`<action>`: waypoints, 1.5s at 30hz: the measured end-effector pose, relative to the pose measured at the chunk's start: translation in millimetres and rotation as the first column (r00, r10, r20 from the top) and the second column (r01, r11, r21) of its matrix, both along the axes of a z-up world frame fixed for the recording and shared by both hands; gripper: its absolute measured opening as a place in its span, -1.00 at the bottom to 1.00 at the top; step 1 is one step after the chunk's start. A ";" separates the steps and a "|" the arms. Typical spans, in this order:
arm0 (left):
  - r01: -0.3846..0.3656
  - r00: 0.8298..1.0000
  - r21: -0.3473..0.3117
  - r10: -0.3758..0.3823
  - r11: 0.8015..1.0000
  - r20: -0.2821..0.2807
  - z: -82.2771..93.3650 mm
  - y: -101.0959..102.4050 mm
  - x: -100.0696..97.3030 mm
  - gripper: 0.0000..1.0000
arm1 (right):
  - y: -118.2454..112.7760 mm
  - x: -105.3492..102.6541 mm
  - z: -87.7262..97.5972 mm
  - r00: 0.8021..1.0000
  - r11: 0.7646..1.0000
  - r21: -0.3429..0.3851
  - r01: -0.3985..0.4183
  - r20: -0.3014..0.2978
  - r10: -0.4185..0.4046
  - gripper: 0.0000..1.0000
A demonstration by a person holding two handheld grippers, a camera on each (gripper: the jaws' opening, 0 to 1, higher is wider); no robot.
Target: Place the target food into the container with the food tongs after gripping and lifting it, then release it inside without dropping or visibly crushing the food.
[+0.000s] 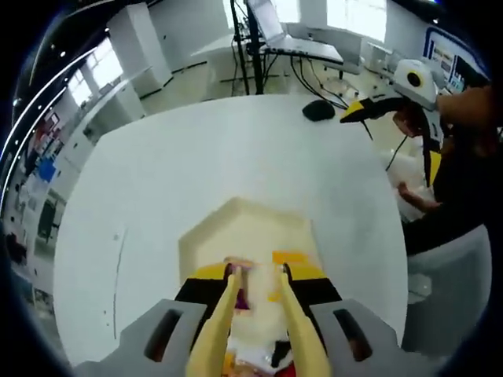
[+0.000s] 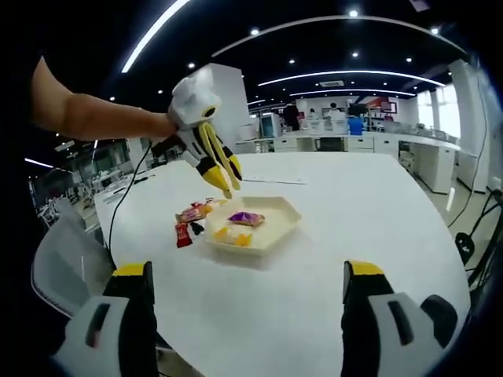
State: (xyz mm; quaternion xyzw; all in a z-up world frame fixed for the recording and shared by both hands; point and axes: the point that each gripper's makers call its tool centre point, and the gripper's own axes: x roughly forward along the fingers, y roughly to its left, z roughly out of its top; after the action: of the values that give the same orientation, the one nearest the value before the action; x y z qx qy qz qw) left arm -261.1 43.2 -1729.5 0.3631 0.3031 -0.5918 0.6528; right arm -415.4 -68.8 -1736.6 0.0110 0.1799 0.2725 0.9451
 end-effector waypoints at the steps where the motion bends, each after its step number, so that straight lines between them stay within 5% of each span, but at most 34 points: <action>1: -0.007 1.000 -0.005 0.007 1.000 -0.003 0.8 0.5 0.6 -0.55 | 0.4 0.4 0.1 1.000 1.000 -0.001 -0.001 0.000 0.001 0.98; 7: -0.037 0.999 -0.050 0.037 0.998 -0.011 7.0 5.4 2.1 -0.54 | 3.0 3.1 1.3 1.000 1.000 -0.003 -0.007 0.001 0.007 0.98; 10: -0.076 0.996 -0.101 0.070 0.992 -0.058 12.3 5.4 0.2 -0.54 | 5.1 3.7 1.7 1.000 1.000 -0.004 -0.011 0.001 0.011 0.98; 24: -0.124 0.992 -0.158 0.118 0.980 -0.045 30.4 42.9 4.0 -0.54 | 16.1 9.8 8.4 0.999 0.999 -0.020 -0.037 0.003 0.037 0.98; 45: -0.262 0.963 -0.259 0.268 0.930 -0.013 46.0 148.7 16.6 -0.52 | 39.8 27.7 20.5 0.996 0.994 -0.061 -0.089 0.001 0.090 0.99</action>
State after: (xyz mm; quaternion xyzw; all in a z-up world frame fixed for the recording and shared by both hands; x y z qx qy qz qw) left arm -244.5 191.8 -1683.5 0.2374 0.2622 -0.5285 0.7717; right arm -387.7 -29.0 -1716.1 -0.0265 0.1865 0.3090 0.9322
